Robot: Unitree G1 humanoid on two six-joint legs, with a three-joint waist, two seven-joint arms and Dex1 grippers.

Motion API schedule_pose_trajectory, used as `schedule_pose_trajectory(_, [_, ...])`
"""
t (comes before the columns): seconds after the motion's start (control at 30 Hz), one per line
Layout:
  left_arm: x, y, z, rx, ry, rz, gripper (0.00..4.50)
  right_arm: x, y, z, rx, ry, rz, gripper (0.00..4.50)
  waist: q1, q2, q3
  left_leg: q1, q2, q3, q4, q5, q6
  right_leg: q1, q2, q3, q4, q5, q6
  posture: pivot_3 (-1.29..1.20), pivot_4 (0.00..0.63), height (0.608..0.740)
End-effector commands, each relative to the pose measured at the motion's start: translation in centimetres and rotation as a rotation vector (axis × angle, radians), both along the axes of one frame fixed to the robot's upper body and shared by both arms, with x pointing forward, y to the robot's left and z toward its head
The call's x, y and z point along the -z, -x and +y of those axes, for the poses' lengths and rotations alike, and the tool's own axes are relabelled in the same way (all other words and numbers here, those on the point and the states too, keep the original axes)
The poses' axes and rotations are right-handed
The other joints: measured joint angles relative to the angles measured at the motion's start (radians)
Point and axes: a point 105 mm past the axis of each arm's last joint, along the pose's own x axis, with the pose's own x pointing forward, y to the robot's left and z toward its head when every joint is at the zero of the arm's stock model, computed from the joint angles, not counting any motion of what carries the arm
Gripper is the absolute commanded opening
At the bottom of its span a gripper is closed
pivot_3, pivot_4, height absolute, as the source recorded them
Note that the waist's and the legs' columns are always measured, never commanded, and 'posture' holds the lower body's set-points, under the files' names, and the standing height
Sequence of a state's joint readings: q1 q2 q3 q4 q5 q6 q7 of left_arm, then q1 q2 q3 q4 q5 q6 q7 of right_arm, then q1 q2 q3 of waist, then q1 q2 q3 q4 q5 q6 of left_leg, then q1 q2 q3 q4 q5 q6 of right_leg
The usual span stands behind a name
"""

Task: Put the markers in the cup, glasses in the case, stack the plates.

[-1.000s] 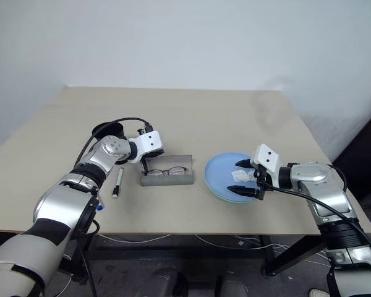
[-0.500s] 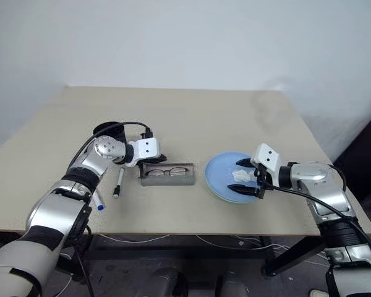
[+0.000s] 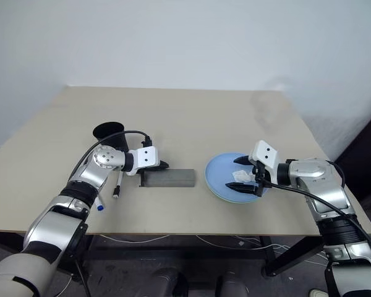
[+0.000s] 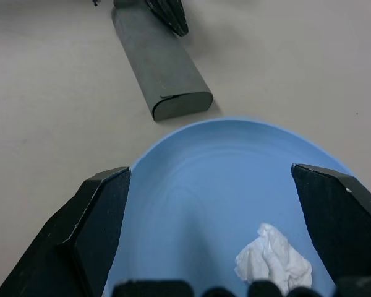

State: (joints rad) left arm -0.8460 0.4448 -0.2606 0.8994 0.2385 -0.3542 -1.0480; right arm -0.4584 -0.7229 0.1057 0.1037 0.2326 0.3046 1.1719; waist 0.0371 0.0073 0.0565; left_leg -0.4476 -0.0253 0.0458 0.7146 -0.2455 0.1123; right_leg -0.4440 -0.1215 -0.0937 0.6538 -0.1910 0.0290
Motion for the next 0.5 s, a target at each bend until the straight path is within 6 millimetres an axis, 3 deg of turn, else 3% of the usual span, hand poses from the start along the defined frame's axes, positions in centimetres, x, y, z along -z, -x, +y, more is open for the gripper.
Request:
schedule_pose_trajectory(0.03, [-1.1, -0.3, -0.8, -0.006, 0.053, -0.012, 0.04, -1.7, -0.2, 0.2, -0.017, 0.003, -0.053, 4.50, 0.000, 0.000, 0.000, 0.000, 0.000, 0.000, 0.000, 0.000, 0.000, 0.000, 0.000, 0.000, 0.000, 0.000, 0.000, 0.00, 0.000, 0.701])
schedule_pose_trajectory(0.37, [-6.1, -1.5, 0.0, -0.111, 0.310, -0.007, 0.04, -1.6, -0.1, 0.4, -0.024, 0.003, -0.044, 4.50, -0.001, 0.000, 0.000, 0.000, 0.000, 0.000, 0.000, 0.000, 0.000, 0.000, 0.000, 0.000, 0.000, 0.000, 0.001, 0.00, 0.000, 0.701])
schedule_pose_trajectory(0.5, [-7.1, -0.4, 0.5, -0.108, 0.374, 0.096, 0.04, -1.7, -0.2, 0.5, -0.028, 0.001, -0.043, 4.50, -0.001, 0.000, 0.000, 0.000, 0.000, 0.000, 0.000, 0.000, 0.000, 0.000, 0.000, 0.000, 0.000, 0.000, 0.001, 0.00, 0.000, 0.701])
